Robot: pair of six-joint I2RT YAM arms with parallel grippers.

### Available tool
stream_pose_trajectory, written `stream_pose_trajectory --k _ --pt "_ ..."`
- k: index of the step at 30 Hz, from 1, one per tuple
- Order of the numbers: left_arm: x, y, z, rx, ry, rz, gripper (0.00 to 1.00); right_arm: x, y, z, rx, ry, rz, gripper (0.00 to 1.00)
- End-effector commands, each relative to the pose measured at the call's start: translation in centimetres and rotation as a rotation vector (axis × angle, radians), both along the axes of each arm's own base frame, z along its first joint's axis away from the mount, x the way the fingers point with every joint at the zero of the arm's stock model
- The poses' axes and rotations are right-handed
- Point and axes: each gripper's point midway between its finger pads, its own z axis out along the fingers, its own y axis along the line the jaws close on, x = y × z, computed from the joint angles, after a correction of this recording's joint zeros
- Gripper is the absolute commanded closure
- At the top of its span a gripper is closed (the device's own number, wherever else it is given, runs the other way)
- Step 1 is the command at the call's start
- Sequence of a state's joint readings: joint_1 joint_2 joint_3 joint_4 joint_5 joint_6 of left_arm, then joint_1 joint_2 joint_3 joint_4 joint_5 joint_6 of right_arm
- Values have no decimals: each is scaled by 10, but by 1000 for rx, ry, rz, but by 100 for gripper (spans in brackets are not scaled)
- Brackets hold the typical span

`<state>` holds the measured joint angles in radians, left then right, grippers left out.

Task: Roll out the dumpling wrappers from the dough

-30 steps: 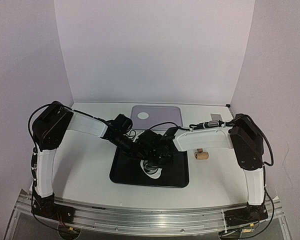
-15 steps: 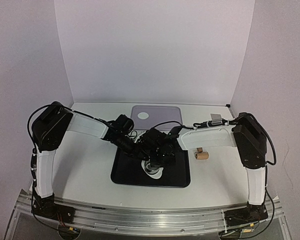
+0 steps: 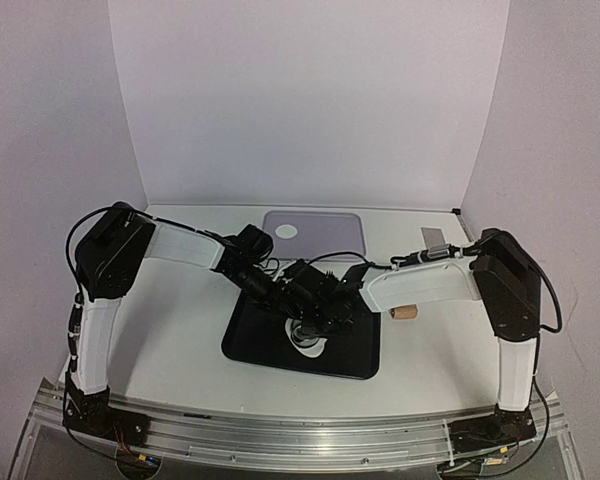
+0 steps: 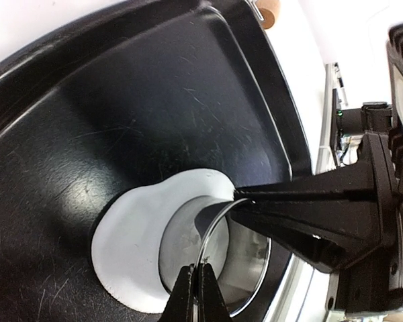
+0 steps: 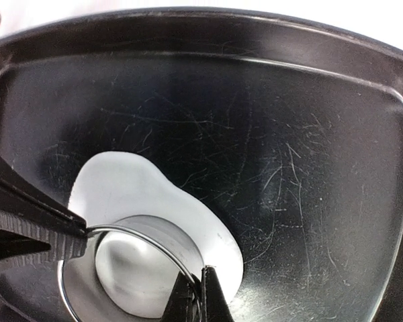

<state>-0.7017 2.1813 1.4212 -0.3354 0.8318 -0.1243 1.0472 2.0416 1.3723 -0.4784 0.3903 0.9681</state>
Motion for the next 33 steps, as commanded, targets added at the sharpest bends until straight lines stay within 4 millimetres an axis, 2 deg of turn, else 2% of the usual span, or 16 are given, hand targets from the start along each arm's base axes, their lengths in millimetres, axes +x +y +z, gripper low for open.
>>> stream_pose_trajectory --k 1,3,4,9,11,13,16,18,21,24,26,27,29,33 --pt "18 44 -93 382 -175 24 100 -34 7 -57 24 124 -122 100" --pt "9 54 -99 416 -178 -4 100 -27 5 -52 35 114 -137 100" --pt "-3 60 -103 430 -140 -17 100 -21 0 -48 41 113 -152 100" --pt "-90 88 -113 463 165 -75 100 27 -35 -24 33 53 -184 100" --pt "-118 98 -117 481 278 -87 100 42 -37 -18 22 34 -146 100" --pt "-131 103 -119 488 333 -86 100 51 -30 -17 15 25 -101 100" --pt "-135 102 -120 485 367 -88 100 50 -20 -24 18 54 -73 100" --pt "-129 95 -118 468 384 -75 100 39 -19 -29 2 63 -63 100" --pt "-95 80 -115 418 394 5 100 12 -16 -38 -49 72 -26 100" --pt "-57 69 -111 401 315 71 100 -18 -10 -51 -95 104 13 100" --pt "-49 66 -104 393 272 87 100 -28 -13 -63 -102 142 -4 100" --pt "-49 67 -102 394 262 92 100 -29 -14 -66 -103 150 -14 100" --pt "-65 77 -104 417 275 84 100 -24 -12 -62 -99 134 -8 100" --pt "-111 110 -128 505 371 67 100 -12 3 -44 -63 101 29 100"
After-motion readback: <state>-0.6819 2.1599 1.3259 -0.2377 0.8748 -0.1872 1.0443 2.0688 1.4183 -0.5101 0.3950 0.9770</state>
